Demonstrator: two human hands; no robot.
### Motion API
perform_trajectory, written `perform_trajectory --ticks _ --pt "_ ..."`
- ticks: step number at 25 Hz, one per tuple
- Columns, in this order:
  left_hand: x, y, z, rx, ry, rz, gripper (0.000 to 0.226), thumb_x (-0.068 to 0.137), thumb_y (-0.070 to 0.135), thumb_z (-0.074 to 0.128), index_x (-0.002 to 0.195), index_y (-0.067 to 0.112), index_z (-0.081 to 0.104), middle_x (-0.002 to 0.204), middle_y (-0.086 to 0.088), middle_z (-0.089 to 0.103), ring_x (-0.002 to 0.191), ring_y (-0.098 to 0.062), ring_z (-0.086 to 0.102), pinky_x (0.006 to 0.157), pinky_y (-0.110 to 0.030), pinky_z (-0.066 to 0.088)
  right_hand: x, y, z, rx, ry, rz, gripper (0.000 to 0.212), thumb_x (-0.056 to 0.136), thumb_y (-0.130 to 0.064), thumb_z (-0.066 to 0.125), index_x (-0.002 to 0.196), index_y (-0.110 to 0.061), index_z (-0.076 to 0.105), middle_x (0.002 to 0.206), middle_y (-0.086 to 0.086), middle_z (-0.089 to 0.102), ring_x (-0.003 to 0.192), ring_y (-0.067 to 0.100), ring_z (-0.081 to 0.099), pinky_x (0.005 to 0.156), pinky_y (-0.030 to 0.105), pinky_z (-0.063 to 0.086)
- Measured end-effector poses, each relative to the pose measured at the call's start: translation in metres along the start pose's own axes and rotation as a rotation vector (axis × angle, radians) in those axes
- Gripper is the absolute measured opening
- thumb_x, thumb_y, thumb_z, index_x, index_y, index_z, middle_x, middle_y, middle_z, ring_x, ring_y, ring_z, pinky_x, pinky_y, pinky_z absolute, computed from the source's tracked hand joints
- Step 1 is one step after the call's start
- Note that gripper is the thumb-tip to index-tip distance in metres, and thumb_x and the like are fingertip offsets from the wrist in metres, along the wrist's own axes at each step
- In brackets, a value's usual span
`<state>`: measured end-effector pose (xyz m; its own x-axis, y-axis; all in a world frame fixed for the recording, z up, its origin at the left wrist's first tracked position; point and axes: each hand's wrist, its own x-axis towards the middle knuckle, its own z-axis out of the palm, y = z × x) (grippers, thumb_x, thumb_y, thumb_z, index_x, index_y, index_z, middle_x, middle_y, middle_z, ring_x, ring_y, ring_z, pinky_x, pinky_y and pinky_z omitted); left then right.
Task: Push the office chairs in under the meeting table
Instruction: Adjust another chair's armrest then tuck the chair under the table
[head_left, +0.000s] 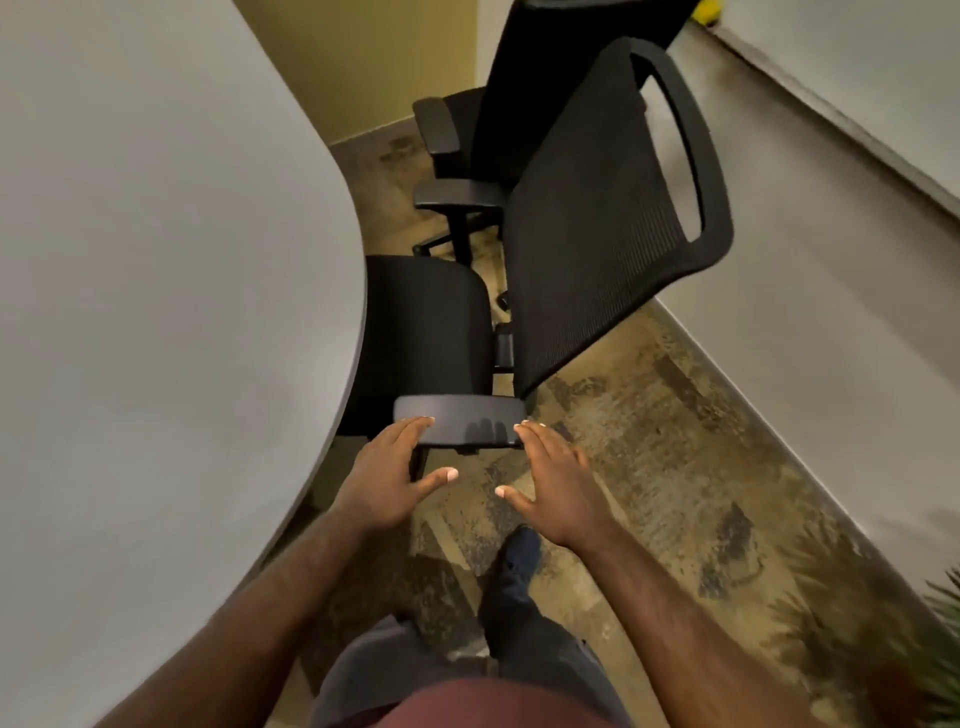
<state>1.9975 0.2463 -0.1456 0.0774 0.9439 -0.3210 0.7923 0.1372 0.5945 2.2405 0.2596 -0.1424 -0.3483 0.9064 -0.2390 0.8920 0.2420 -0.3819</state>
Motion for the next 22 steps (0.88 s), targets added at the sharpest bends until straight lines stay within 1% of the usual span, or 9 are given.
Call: perform_trajectory --ticks 4,7,10,12,13,16,18,20,22 --pt "0.029 -0.006 0.025 -0.068 0.095 -0.144 0.083 0.083 0.059 0.064 0.149 0.022 0.032 0.157 -0.001 0.030 0.144 -0.018 0.024 0.117 -0.045 0.025 0.047 0.021 0.017 0.009 -0.130 -0.090 0.086 0.088 -0.054 0.058 0.153 -0.019 0.013 0.161 0.002 0.017 0.147 0.019 0.011 0.117 0.040 0.014" --pt "0.046 -0.013 0.045 -0.202 0.223 -0.309 0.094 0.079 0.047 0.075 0.151 0.012 0.026 0.159 -0.008 0.024 0.145 -0.022 0.022 0.117 -0.046 0.026 0.075 0.026 0.035 0.016 -0.211 -0.117 0.093 0.086 -0.051 0.063 0.154 -0.017 0.008 0.162 0.003 0.011 0.148 0.019 0.006 0.118 0.038 0.013" --pt "0.063 -0.023 0.064 -0.532 0.361 -0.513 0.105 0.076 0.038 0.081 0.153 0.013 0.014 0.158 -0.009 0.022 0.141 -0.023 0.028 0.113 -0.040 0.032 0.100 0.029 0.054 -0.005 -0.223 -0.133 0.098 0.084 -0.048 0.067 0.153 -0.015 0.006 0.162 0.005 0.007 0.148 0.020 0.002 0.119 0.038 0.008" --pt "0.080 -0.031 0.076 -0.825 0.400 -0.664 0.107 0.077 0.034 0.081 0.154 0.020 0.009 0.156 -0.006 0.026 0.133 -0.018 0.036 0.103 -0.032 0.038 0.117 0.032 0.066 -0.046 -0.214 -0.137 0.101 0.081 -0.047 0.070 0.153 -0.014 0.007 0.162 0.007 0.008 0.148 0.022 0.002 0.120 0.040 0.005" --pt "0.088 -0.033 0.082 -0.957 0.408 -0.723 0.107 0.076 0.034 0.081 0.153 0.023 0.009 0.152 -0.006 0.032 0.127 -0.017 0.041 0.097 -0.030 0.041 0.125 0.033 0.070 -0.078 -0.211 -0.147 0.103 0.079 -0.048 0.071 0.152 -0.014 0.007 0.161 0.007 0.010 0.148 0.022 0.003 0.120 0.041 0.005" --pt "0.105 -0.037 0.097 -1.273 0.484 -0.833 0.100 0.073 0.028 0.083 0.149 0.022 0.019 0.133 -0.008 0.051 0.107 -0.018 0.059 0.081 -0.030 0.052 0.145 0.036 0.079 -0.128 -0.250 -0.158 0.112 0.071 -0.056 0.075 0.152 -0.015 0.010 0.158 0.006 0.020 0.146 0.024 0.013 0.119 0.046 0.009" --pt "0.111 -0.040 0.103 -1.440 0.589 -0.871 0.089 0.074 0.019 0.083 0.144 0.016 0.028 0.122 -0.011 0.057 0.100 -0.020 0.064 0.072 -0.030 0.055 0.155 0.035 0.083 -0.106 -0.278 -0.144 0.115 0.063 -0.057 0.078 0.150 -0.016 0.015 0.152 0.006 0.029 0.140 0.026 0.024 0.117 0.048 0.016" --pt "0.114 -0.040 0.108 -1.596 0.649 -0.874 0.080 0.071 0.017 0.084 0.137 0.010 0.040 0.119 -0.014 0.061 0.099 -0.023 0.066 0.074 -0.036 0.058 0.159 0.034 0.085 -0.100 -0.269 -0.137 0.112 0.057 -0.052 0.080 0.146 -0.017 0.022 0.142 0.005 0.037 0.132 0.027 0.033 0.112 0.049 0.022" --pt "0.115 -0.035 0.114 -1.714 0.632 -0.871 0.070 0.067 0.021 0.084 0.128 0.003 0.052 0.118 -0.016 0.066 0.102 -0.024 0.067 0.082 -0.041 0.057 0.161 0.034 0.086 -0.091 -0.245 -0.139 0.106 0.053 -0.047 0.080 0.141 -0.018 0.028 0.134 0.004 0.042 0.124 0.027 0.037 0.108 0.048 0.025"
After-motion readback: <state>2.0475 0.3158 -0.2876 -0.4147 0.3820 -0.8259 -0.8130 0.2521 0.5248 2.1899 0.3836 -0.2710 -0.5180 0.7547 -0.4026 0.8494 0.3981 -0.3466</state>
